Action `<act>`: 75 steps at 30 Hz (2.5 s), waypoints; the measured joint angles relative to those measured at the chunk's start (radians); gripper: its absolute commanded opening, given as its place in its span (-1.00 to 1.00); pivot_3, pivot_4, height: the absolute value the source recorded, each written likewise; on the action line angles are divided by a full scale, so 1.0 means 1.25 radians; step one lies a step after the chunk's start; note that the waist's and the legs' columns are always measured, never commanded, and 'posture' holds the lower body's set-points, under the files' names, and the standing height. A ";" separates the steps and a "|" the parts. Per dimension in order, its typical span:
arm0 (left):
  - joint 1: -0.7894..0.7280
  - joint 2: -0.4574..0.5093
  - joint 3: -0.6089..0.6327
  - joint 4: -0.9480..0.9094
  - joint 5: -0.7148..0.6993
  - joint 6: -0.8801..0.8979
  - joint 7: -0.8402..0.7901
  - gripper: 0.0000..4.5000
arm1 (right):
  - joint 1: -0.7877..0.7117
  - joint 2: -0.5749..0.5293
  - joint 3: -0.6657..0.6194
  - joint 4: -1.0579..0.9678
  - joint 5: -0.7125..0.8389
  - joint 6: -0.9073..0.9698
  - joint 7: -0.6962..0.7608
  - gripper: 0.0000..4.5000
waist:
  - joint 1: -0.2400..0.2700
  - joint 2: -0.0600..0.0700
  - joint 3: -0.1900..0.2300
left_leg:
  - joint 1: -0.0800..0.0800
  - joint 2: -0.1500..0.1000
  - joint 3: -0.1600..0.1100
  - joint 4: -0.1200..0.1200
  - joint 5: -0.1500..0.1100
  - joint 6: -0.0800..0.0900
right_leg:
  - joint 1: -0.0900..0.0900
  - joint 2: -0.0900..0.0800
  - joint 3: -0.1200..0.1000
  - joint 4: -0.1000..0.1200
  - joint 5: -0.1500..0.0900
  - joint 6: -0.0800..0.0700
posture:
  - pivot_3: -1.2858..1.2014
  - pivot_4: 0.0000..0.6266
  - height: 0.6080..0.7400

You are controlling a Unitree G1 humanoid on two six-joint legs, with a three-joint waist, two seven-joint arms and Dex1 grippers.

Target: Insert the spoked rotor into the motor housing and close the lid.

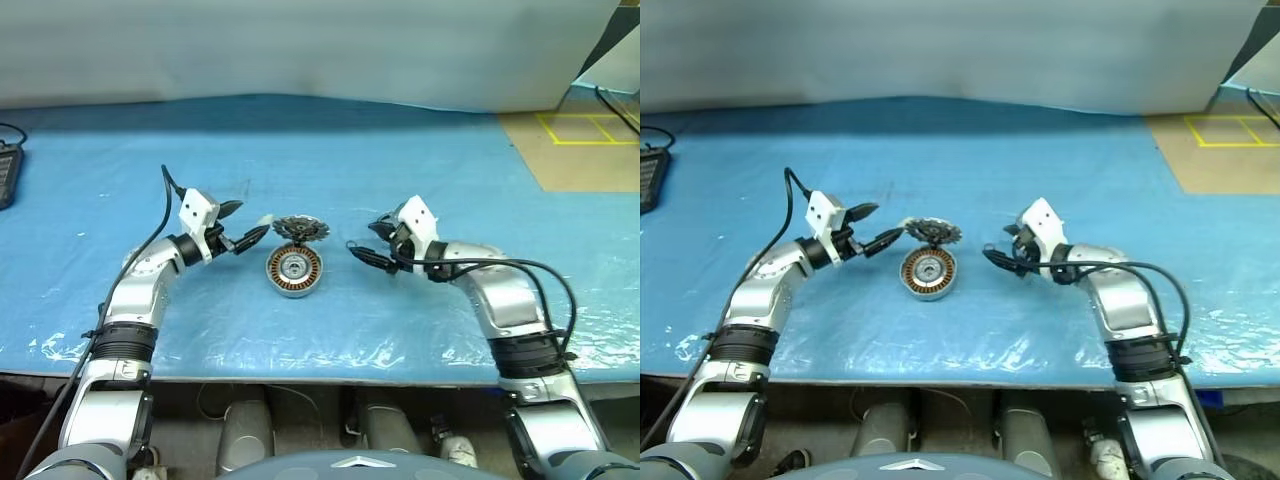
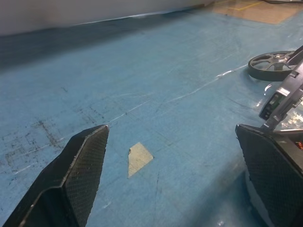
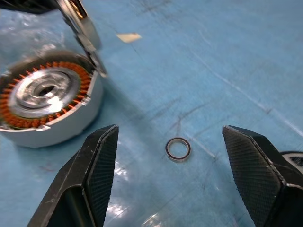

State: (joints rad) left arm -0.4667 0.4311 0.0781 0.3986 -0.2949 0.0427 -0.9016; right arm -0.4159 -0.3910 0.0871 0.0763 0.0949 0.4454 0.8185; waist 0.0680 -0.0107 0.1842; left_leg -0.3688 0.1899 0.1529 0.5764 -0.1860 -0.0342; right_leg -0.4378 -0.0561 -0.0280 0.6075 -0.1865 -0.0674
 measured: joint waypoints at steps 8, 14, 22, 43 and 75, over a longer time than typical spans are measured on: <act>0.000 0.000 0.000 -0.001 -0.001 0.000 -0.005 1.00 | -0.019 0.028 0.036 0.121 -0.031 -0.125 -0.045 0.62 | 0.000 0.000 0.000 | -0.001 0.000 0.000 -0.001 0.000 0.000 | 0.000 0.000 0.000 0.000 0.000 0.000 | 0.03 -0.52 1.00; 0.003 0.000 0.000 -0.001 0.000 0.000 -0.001 1.00 | -0.022 0.025 0.035 0.150 -0.036 -0.132 -0.061 0.07 | 0.000 0.000 0.000 | 0.000 0.000 0.000 -0.001 0.000 0.000 | 0.000 0.000 0.000 0.000 0.000 0.000 | 0.03 -0.52 1.00; 0.002 0.000 0.000 -0.001 0.003 0.000 0.008 1.00 | -0.022 0.017 0.035 0.152 -0.035 -0.129 -0.062 -0.39 | 0.000 0.000 0.000 | 0.000 0.000 0.000 -0.001 0.000 0.000 | 0.000 0.000 0.000 0.000 0.000 0.000 | 0.03 -0.52 1.00; 0.001 -0.001 -0.003 0.010 0.007 -0.002 0.006 1.00 | 0.032 -0.127 0.046 -0.213 0.146 0.128 0.118 -0.71 | 0.000 0.000 0.000 | 0.000 0.000 0.000 -0.002 -0.002 0.003 | 0.000 0.000 0.000 -0.001 -0.003 0.006 | 0.03 -0.52 1.00; 0.005 -0.004 -0.018 -0.007 0.007 0.008 0.001 1.00 | -0.108 0.051 0.238 0.030 0.021 -0.026 0.093 -0.71 | 0.001 0.000 0.000 | -0.001 0.000 0.000 -0.003 0.000 0.000 | -0.001 0.000 0.000 -0.001 0.000 0.001 | 0.03 -0.52 1.00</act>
State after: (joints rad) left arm -0.4600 0.4261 0.0557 0.3903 -0.2856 0.0524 -0.9000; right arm -0.5505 -0.3272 0.3843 0.1132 0.1213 0.4133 0.9343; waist 0.0688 -0.0107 0.1842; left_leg -0.3698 0.1903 0.1526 0.5732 -0.1863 -0.0340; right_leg -0.4388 -0.0561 -0.0283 0.6059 -0.1870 -0.0667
